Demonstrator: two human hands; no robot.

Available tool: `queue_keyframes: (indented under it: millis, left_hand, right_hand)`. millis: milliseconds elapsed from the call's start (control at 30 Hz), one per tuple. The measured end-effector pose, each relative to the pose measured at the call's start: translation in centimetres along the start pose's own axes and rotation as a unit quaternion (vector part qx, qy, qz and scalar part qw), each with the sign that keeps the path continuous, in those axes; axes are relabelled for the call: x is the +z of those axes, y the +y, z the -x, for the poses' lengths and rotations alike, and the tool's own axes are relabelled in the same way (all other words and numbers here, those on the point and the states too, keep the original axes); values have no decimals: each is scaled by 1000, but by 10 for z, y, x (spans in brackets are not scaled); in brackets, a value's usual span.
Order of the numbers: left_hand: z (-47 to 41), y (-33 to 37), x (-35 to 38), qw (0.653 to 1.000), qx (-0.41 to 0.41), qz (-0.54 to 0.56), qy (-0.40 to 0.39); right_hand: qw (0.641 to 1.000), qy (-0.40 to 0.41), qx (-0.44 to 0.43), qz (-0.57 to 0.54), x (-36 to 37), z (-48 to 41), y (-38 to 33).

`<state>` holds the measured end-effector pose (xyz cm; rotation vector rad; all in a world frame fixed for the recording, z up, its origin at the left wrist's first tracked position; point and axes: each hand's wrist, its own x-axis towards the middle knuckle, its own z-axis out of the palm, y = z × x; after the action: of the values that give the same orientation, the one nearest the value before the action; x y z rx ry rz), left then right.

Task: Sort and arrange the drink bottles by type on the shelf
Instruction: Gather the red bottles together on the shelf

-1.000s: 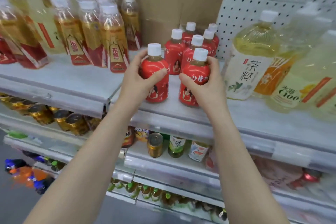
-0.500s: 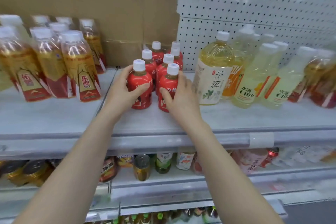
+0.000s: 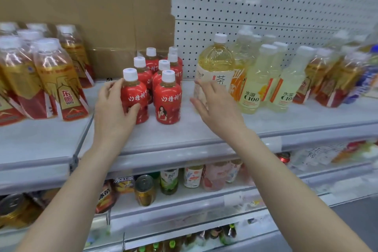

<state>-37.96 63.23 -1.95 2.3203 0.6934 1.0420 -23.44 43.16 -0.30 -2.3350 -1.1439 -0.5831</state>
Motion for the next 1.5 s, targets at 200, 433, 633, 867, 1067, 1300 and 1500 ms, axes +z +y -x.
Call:
queue_keyframes:
  millis: [200, 433, 633, 867, 1067, 1300, 1500]
  left_hand:
    - [37, 60, 21, 996, 61, 33, 59]
    - [64, 190, 127, 980, 115, 161, -8]
    - [71, 297, 230, 958, 179, 199, -103]
    - [45, 385, 318, 969, 128, 131, -166]
    - [12, 400, 368, 968, -7, 156, -197]
    - [-11, 398, 385, 941, -76, 249, -218]
    - [-6, 390, 376, 924, -47, 240, -294]
  right_hand:
    - [987, 157, -11, 26, -42, 37, 98]
    - [988, 150, 28, 31, -93, 74, 237]
    - [979, 165, 119, 32, -143, 82, 354]
    - [954, 152, 250, -68, -174, 25, 417]
    - [933, 138, 280, -181, -155, 12, 435]
    - [914, 46, 241, -322, -174, 36, 450]
    - [870, 44, 235, -430, -181, 48, 455]
